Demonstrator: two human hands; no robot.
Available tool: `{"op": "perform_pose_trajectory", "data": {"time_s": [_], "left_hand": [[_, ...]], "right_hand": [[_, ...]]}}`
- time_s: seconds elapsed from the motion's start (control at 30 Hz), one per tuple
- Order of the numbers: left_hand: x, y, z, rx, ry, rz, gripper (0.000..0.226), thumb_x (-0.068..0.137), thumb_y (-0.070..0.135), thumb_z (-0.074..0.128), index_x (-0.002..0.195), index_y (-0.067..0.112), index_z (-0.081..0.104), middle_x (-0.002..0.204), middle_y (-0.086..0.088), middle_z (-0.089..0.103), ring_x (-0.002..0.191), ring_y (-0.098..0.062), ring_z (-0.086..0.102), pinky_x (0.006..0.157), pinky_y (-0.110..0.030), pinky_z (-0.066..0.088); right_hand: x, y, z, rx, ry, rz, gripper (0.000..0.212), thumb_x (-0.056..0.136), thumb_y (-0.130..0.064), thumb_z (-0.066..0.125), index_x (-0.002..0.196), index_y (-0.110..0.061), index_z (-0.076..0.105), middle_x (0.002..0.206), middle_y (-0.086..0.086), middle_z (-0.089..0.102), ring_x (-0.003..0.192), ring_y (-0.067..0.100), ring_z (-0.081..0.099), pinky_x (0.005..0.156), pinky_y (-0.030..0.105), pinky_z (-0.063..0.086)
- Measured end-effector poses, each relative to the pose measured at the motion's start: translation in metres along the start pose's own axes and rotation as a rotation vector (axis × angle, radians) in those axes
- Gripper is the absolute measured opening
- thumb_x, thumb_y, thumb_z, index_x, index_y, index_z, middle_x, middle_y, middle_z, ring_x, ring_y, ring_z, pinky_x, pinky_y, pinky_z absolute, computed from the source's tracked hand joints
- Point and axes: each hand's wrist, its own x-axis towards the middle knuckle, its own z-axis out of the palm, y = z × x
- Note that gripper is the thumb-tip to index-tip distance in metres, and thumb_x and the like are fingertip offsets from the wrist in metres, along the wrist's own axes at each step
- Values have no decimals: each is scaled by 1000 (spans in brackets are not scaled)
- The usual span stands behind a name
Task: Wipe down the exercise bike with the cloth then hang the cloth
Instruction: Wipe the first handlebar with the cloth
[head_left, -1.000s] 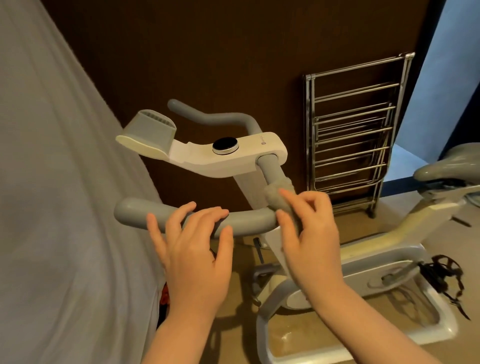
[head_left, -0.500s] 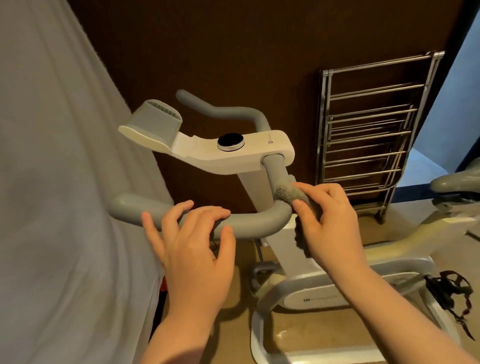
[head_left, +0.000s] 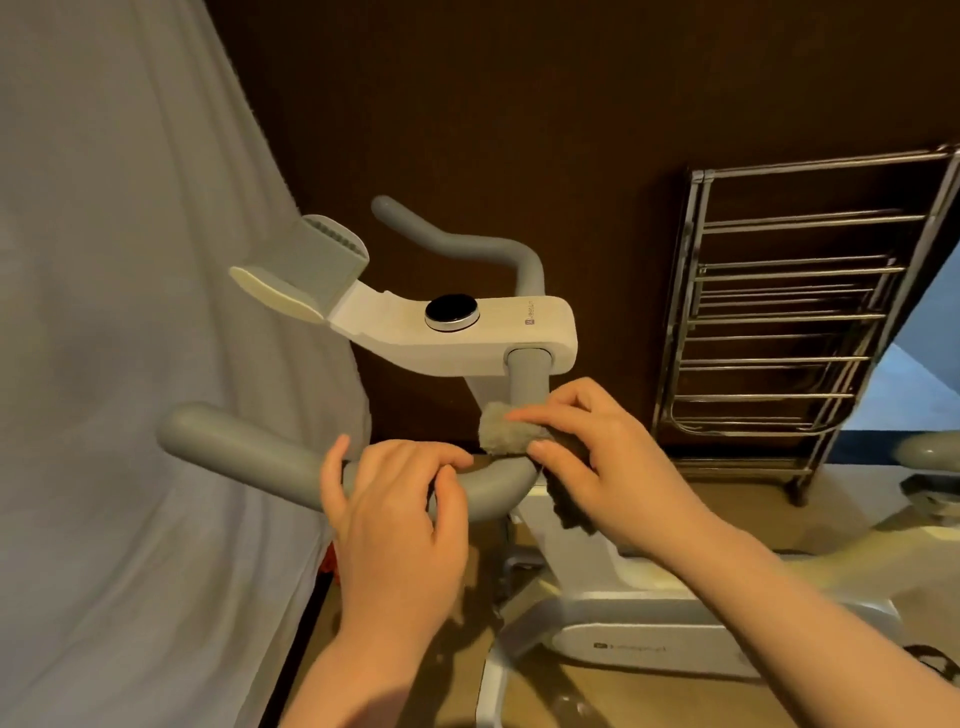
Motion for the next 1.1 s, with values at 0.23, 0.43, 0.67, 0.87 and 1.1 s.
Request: {"op": "perform_pose_trajectory", "data": {"time_s": [0.23, 0.43, 0.67, 0.87, 1.1], "left_hand": [[2, 7, 7, 42, 57, -98, 21, 87, 31, 40, 83, 35, 61, 82, 23, 57, 88, 2, 49, 115, -42, 16], [7, 20, 16, 42, 108, -205, 21, 85, 26, 43, 80, 37, 59, 80, 25, 57, 88, -1, 51, 117, -43, 13], [1, 30, 29, 155, 139, -170, 21, 88, 29, 42, 74, 35, 57, 75, 23, 58, 77, -1, 46, 100, -33, 26], [-1, 28, 30, 189, 158, -167, 26, 89, 28, 42, 71, 31, 60, 73, 21, 59, 76, -4, 50, 92, -27, 25], [-2, 28, 31, 199, 176, -179, 26, 87, 28, 41, 70, 30, 60, 71, 21, 58, 75, -4, 48, 90, -25, 25]], "right_hand": [[3, 6, 1, 64, -67, -151, 32, 96, -26, 55, 125, -39, 60, 108, -14, 41, 104, 5, 44, 87, 24, 44], [46, 27, -8, 33, -61, -36, 31, 98, -28, 52, 126, -36, 59, 110, -9, 43, 107, 13, 49, 86, 32, 47], [46, 40, -2, 100, -34, -106, 32, 98, -29, 52, 128, -36, 59, 113, -10, 45, 108, 10, 48, 82, 27, 46], [23, 29, 16, 229, 36, -158, 32, 96, -24, 56, 126, -32, 61, 109, -10, 43, 106, 9, 43, 83, 22, 43], [45, 48, 16, 271, 101, -12, 32, 97, -23, 54, 128, -28, 59, 111, -11, 41, 108, 9, 47, 83, 22, 44]]}}
